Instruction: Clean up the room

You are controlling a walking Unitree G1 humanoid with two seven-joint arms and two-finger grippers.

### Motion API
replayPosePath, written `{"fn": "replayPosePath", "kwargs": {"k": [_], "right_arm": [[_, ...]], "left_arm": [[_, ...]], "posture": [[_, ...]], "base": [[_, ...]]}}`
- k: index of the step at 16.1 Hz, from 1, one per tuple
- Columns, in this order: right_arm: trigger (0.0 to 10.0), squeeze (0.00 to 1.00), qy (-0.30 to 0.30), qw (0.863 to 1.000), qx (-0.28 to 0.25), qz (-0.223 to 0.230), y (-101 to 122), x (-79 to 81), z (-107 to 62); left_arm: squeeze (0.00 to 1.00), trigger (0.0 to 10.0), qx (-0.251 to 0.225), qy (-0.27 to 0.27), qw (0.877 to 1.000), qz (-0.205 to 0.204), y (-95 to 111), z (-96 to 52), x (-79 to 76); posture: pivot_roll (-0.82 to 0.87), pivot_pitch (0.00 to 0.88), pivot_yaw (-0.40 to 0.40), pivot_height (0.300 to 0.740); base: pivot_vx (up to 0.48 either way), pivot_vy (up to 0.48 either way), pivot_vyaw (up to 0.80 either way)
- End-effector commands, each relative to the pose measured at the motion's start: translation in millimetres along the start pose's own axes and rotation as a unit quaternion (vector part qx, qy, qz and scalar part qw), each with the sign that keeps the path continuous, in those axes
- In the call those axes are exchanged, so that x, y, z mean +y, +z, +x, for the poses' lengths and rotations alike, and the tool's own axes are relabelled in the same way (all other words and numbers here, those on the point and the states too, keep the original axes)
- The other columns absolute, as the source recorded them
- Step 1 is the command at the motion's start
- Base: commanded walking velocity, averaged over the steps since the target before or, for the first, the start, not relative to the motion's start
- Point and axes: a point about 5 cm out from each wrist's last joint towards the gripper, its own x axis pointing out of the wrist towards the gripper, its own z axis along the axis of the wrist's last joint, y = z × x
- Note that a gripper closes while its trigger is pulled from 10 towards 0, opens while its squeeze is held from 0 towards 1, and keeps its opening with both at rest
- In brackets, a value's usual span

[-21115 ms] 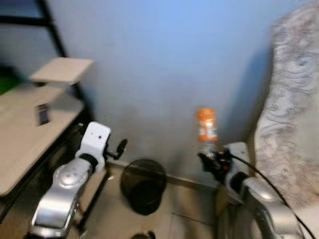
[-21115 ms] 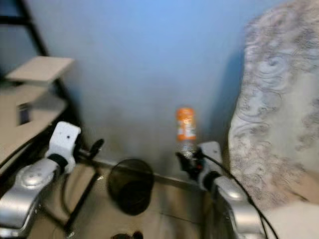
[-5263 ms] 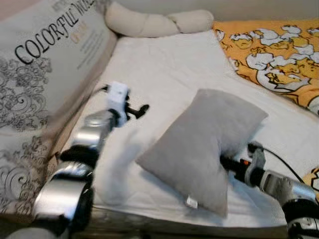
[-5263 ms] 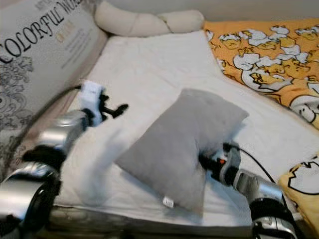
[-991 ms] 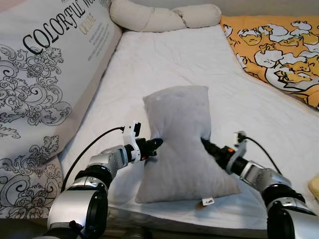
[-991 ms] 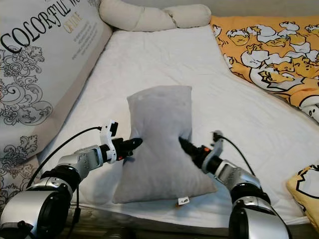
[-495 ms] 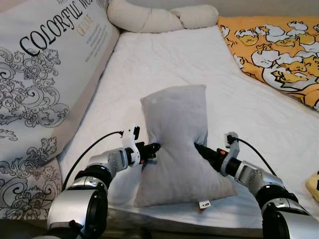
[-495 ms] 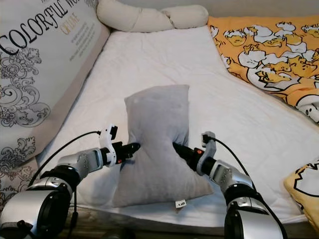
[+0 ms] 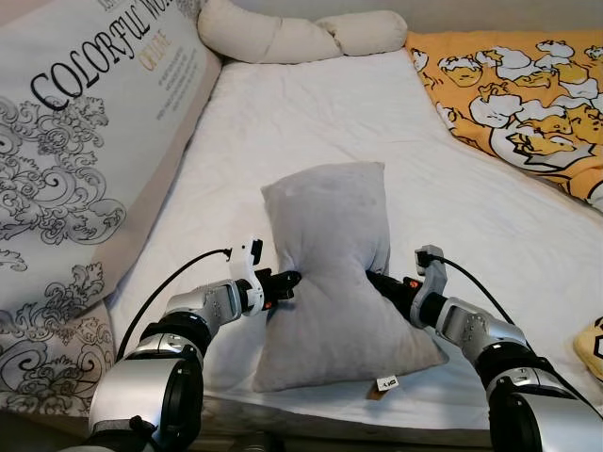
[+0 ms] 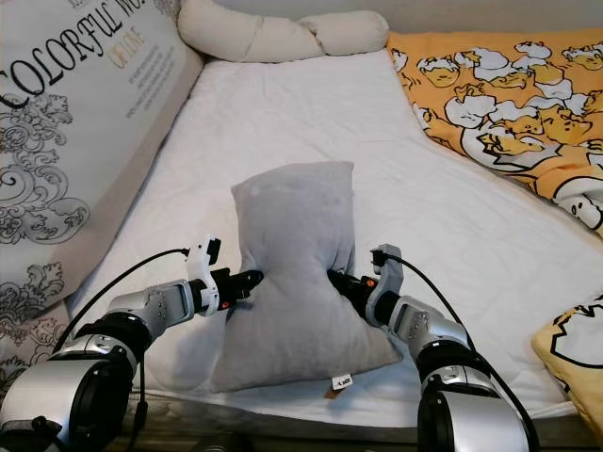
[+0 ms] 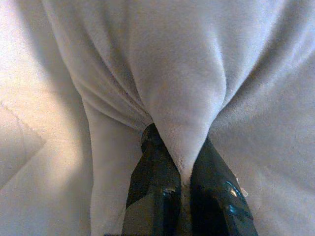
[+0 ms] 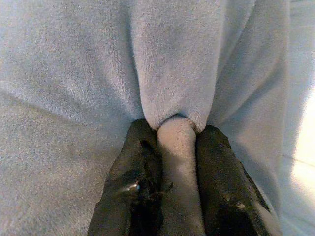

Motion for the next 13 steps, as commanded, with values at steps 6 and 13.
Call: {"fn": "replayPosePath", "kwargs": {"k": [6, 13], "right_arm": [[0.0, 0.00, 0.005, 0.997, -0.078, -0.015, 18, 11.5, 3.7], [0.0, 0.00, -0.056, 0.964, -0.236, -0.107, 48, 28.9, -19.4]], "left_arm": [[0.00, 0.0, -0.027, 0.006, 0.994, 0.110, 20, -1.1, -5.5], [0.00, 0.0, -0.186, 0.018, 0.956, 0.225, 60, -18.1, -37.4]], "posture": [[-0.02, 0.000, 0.116, 0.740], [0.01, 0.000, 0.084, 0.740]], "base": [[0.000, 0.000, 0.00], [0.000, 0.000, 0.00]]}}
